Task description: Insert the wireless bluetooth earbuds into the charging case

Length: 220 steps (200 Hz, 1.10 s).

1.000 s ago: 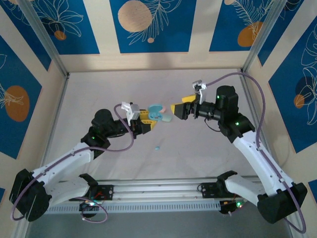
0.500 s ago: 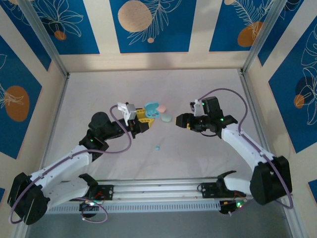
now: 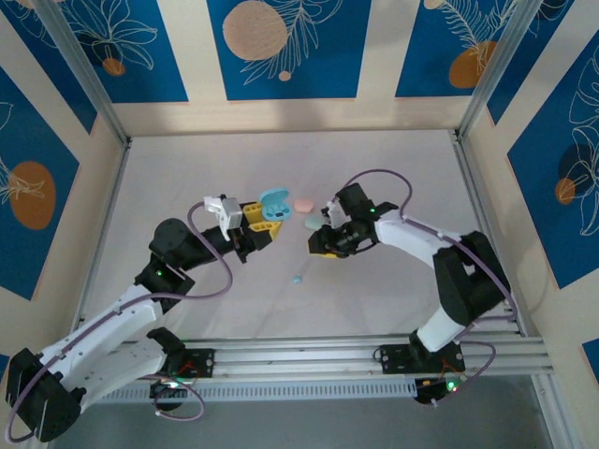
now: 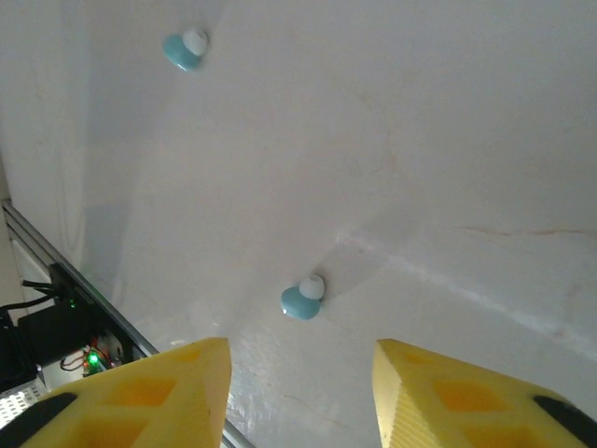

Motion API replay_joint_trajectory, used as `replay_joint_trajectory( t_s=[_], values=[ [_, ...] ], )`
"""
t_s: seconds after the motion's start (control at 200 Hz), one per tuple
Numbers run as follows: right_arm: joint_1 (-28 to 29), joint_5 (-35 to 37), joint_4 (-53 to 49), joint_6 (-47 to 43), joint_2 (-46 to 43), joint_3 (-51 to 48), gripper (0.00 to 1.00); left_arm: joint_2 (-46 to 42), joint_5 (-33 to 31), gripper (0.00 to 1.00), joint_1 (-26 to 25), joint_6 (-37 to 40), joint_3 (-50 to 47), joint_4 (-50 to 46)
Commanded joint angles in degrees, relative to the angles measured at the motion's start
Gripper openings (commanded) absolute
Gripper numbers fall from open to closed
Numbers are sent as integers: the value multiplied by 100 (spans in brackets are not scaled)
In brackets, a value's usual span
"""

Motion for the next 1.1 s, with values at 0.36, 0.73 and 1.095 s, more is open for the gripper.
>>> replay_joint_trajectory(
  t_s=[0.36, 0.73, 1.095],
  values=[
    [850, -7, -692, -1088, 1483, 1394, 42, -364, -190, 28, -36, 85, 79, -344],
    [1133, 93, -1174, -1453, 2088, 1828, 38, -333, -163, 28, -36, 66, 107, -441],
    [1146, 74, -1380, -1623, 1899, 1519, 38, -197, -92, 28, -42, -22, 92, -344]
  ],
)
